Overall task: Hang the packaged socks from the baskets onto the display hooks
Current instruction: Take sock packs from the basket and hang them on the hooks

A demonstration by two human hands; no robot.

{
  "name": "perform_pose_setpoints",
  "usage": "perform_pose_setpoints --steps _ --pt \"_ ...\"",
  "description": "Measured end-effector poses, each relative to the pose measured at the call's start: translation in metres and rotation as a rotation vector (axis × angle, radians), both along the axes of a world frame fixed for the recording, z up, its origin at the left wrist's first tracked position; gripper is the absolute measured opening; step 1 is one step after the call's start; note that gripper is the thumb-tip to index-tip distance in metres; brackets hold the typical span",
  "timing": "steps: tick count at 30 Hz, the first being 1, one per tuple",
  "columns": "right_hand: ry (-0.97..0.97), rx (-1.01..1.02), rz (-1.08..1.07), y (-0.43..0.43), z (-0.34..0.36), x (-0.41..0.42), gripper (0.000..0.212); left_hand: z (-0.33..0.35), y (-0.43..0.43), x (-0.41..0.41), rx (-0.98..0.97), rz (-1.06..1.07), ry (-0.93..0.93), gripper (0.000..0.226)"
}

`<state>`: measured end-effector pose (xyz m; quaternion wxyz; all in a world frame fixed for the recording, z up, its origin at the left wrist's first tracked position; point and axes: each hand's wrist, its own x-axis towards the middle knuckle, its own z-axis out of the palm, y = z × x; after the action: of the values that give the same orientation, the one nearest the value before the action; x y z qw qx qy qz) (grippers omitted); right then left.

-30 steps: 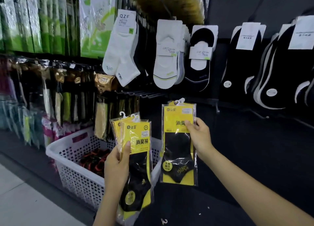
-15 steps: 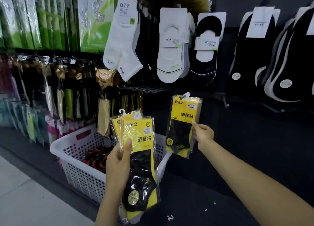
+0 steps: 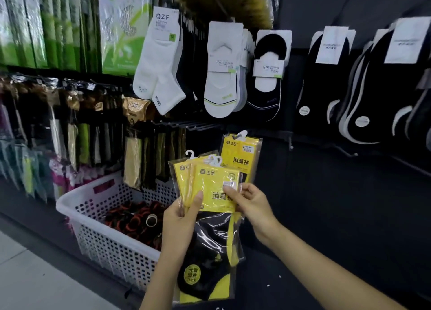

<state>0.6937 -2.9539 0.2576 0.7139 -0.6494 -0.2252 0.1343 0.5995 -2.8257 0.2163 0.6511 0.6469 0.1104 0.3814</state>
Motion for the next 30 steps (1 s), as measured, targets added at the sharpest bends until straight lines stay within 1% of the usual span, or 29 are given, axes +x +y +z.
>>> perform_pose_setpoints --steps 4,7,11,15,17,18,21,25,27,30 --pt "0.001 0.048 0.032 -0.009 0.004 -0.001 0.027 0.005 -0.006 -0.002 0.009 0.005 0.003 0.038" --pt "-0.011 0.047 0.021 -0.014 0.004 0.000 0.019 0.008 -0.009 -0.006 0.018 0.026 0.008 0.021" --pt "0.002 0.060 -0.089 -0.021 0.000 0.009 0.013 0.007 -0.006 -0.011 0.121 0.071 0.033 0.044" --pt "-0.050 0.044 -0.183 -0.026 0.003 0.022 0.013 -0.001 0.011 -0.014 0.141 0.206 0.033 0.057" --pt "-0.077 0.045 -0.226 -0.024 0.010 0.029 0.011 -0.003 0.019 -0.017 0.148 0.237 0.035 0.060" --pt "-0.094 0.046 -0.249 -0.022 0.014 0.033 0.010 -0.004 0.022 -0.018 0.145 0.248 0.030 0.059" --pt "-0.158 0.053 -0.310 -0.012 0.029 0.045 0.007 -0.005 0.028 -0.020 0.105 0.259 0.035 0.043" --pt "-0.172 0.011 -0.344 0.007 0.041 0.060 0.015 -0.004 0.028 -0.022 0.081 0.287 0.027 0.045" --pt "-0.177 -0.014 -0.343 0.016 0.041 0.066 0.015 -0.004 0.028 -0.022 0.069 0.299 0.030 0.044" --pt "-0.169 -0.036 -0.358 0.026 0.037 0.079 0.008 -0.006 0.030 -0.022 0.023 0.299 0.027 0.045"
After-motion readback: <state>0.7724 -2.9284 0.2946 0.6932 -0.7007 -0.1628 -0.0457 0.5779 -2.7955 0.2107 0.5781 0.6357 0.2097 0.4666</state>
